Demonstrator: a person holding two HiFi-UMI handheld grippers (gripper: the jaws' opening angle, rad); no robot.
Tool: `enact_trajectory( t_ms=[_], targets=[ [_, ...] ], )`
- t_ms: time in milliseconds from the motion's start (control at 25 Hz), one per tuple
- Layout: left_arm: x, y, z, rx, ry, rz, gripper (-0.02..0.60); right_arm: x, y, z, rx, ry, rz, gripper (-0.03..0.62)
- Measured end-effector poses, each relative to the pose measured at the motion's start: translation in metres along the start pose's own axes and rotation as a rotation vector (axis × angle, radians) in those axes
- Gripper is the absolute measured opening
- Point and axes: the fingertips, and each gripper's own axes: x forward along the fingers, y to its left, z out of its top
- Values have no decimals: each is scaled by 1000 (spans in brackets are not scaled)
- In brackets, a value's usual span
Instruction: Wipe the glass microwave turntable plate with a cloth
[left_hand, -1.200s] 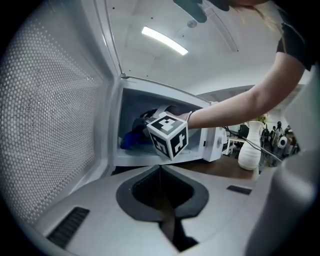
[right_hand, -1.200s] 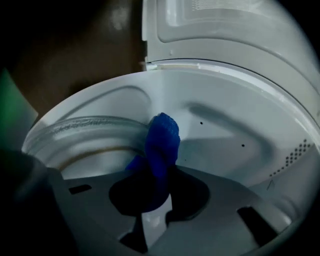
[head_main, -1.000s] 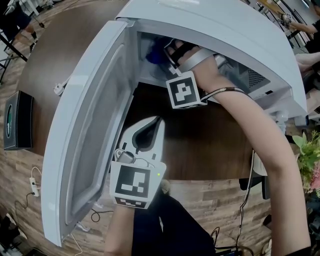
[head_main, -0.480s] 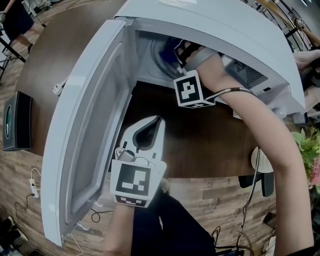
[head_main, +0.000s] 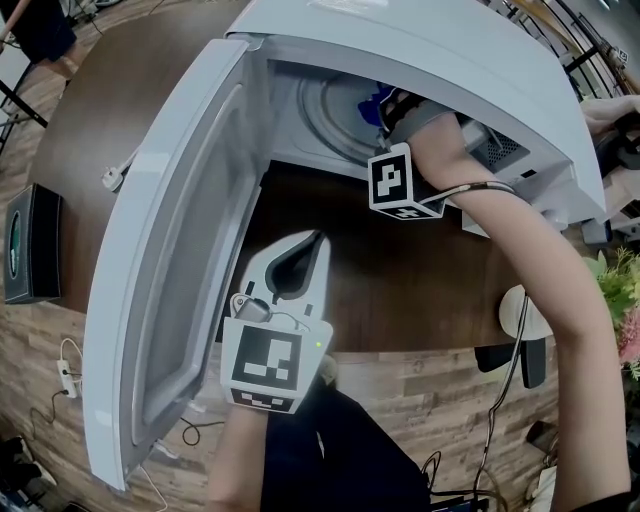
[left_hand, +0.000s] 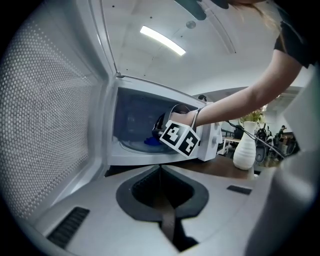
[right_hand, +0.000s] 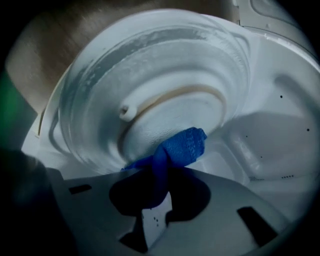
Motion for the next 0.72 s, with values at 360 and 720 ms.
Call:
enact_trajectory(
  t_ms=[360,720],
  targets=[
    [4,-8,2,4,0,-12,9,6,46,-22,-104,121,155,49],
    [6,-12,2,4,1,-13,9,6,52,-25,-118,130,155,49]
  ],
)
